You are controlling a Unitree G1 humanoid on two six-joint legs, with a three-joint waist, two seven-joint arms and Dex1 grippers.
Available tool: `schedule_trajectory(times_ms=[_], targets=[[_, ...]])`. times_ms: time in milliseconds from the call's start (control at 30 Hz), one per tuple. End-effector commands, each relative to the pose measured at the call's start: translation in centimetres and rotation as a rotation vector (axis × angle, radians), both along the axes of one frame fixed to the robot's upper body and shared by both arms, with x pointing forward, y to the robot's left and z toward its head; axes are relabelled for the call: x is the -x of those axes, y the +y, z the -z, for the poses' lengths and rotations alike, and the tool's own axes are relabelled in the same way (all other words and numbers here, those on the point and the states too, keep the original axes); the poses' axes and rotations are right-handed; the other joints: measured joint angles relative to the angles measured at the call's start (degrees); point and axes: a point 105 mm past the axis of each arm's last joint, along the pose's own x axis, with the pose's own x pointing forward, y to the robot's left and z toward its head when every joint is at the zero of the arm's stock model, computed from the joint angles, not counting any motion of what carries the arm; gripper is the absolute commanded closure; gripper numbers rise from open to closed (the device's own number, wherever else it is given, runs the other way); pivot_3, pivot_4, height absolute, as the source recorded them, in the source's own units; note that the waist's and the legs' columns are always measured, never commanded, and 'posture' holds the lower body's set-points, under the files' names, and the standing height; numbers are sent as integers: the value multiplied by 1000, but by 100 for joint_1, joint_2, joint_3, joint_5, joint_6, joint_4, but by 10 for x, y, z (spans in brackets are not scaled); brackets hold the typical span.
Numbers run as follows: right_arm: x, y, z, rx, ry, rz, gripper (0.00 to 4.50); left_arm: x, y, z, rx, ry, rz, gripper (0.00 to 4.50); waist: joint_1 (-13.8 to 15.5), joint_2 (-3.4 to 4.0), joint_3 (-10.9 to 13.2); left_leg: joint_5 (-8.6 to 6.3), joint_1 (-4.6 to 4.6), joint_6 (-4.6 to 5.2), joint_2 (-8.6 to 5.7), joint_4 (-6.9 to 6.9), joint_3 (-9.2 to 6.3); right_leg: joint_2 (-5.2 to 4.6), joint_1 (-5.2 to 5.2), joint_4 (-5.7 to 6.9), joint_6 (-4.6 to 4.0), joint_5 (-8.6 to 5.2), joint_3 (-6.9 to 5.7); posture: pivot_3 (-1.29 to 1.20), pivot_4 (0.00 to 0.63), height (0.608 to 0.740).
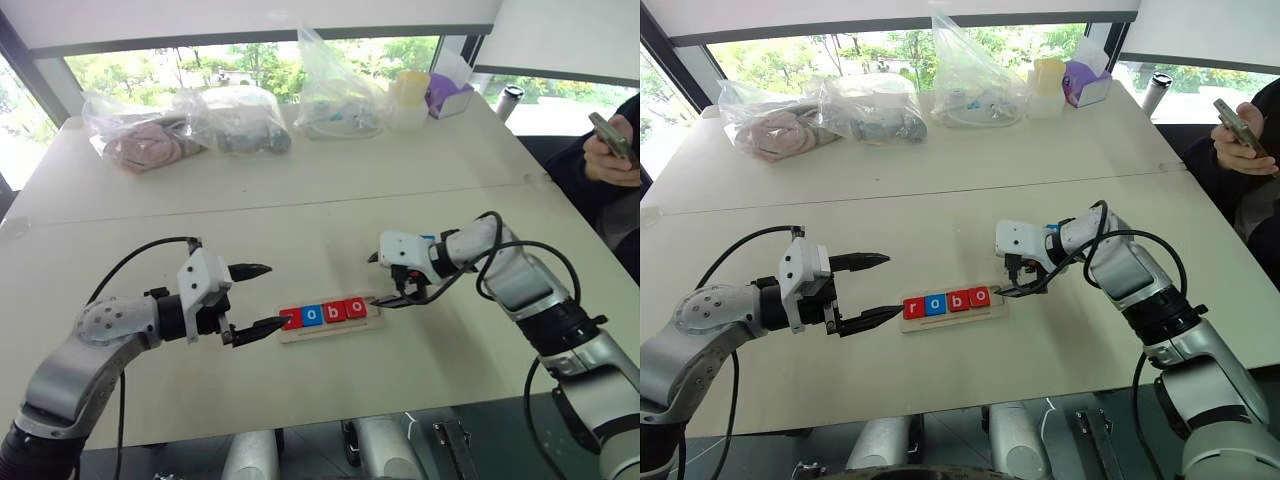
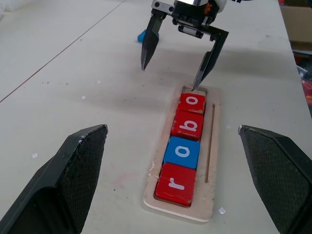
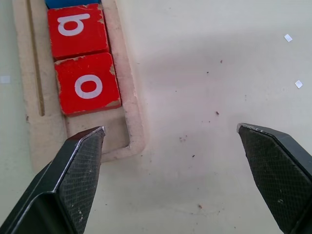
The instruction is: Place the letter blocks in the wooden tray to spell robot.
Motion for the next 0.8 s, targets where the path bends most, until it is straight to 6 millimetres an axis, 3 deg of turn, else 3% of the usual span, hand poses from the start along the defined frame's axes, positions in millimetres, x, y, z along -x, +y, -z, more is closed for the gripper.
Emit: schedule_trajectory(times_ms=[33,233,467,733,800], targets=[[-2,10,-12,-25,-44,-31,40,2,0,-7,-3,-29,6,0,-2,0,0,0,0,0,0,0,0,0,0,0,0,0,0,0,150,740],[3,27,-14,-53,-39,-78,40,2,0,-7,-3,-31,3,0,1,0,0,0,0,0,0,0,-1,0,0,1,0,0,0,0,150,740],[5,29,-12,-49,-41,-80,40,3,0,-7,-1,-32,1,0,2,0,0,0,0,0,0,0,-1,0,0,1,0,0,0,0,150,740],[0,-13,-37,-11,-102,29,40,2,0,-7,-2,-35,-2,0,10,0,0,0,-2,0,-1,0,0,-1,0,-1,0,0,0,0,150,740],[-11,-22,-47,-48,-149,126,40,2,0,-7,-1,-36,-3,0,3,0,0,0,-2,0,-1,0,0,-1,0,-3,0,0,0,0,150,740]])
